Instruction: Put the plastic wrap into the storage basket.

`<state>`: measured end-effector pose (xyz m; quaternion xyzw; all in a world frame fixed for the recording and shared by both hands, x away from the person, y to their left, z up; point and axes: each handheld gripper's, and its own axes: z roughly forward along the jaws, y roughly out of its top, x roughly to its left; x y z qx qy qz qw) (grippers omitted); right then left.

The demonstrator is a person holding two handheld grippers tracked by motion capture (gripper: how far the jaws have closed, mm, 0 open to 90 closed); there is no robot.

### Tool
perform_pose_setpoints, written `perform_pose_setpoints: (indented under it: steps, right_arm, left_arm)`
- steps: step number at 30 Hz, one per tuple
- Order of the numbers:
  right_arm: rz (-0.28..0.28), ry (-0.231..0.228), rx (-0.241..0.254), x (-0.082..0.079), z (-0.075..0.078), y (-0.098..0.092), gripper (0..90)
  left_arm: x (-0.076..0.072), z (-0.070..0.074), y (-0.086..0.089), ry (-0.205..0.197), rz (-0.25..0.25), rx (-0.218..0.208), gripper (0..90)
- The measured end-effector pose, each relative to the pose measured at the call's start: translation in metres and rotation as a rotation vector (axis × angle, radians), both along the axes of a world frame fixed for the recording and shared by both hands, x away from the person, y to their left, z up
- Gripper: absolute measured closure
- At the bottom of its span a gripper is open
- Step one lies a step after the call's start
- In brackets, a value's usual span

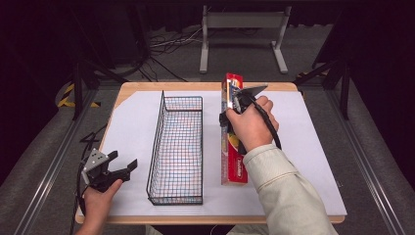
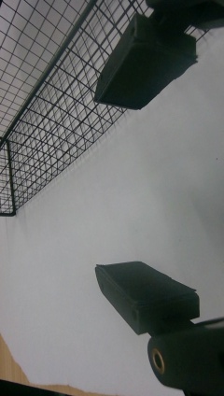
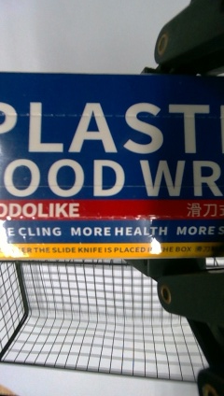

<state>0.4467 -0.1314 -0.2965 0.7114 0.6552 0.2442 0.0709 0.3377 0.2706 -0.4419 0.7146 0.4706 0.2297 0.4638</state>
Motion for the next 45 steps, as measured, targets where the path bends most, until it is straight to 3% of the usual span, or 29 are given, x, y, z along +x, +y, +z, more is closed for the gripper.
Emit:
perform_pose_setpoints:
  steps: [6, 17, 32, 45]
  right_arm:
    - [-0.014, -0.005, 0.047, 0.001, 0.006, 0.011, 39.8]
    - [0.005, -0.005, 0.071, 0.002, 0.013, 0.040, 39.8]
    - [0.027, -0.008, 0.078, 0.005, 0.015, 0.073, 39.8]
    - [0.047, -0.002, 0.088, 0.008, 0.012, 0.100, 39.8]
  left_arm:
    - [0.003, -0.007, -0.001, -0.002, 0.010, 0.048, 15.9]
    - [0.006, -0.014, -0.002, -0.017, 0.010, 0.095, 15.7]
    - [0.003, -0.014, -0.001, -0.033, 0.000, 0.080, 15.5]
    - [-0.007, 0.003, 0.000, -0.085, -0.010, 0.066, 15.4]
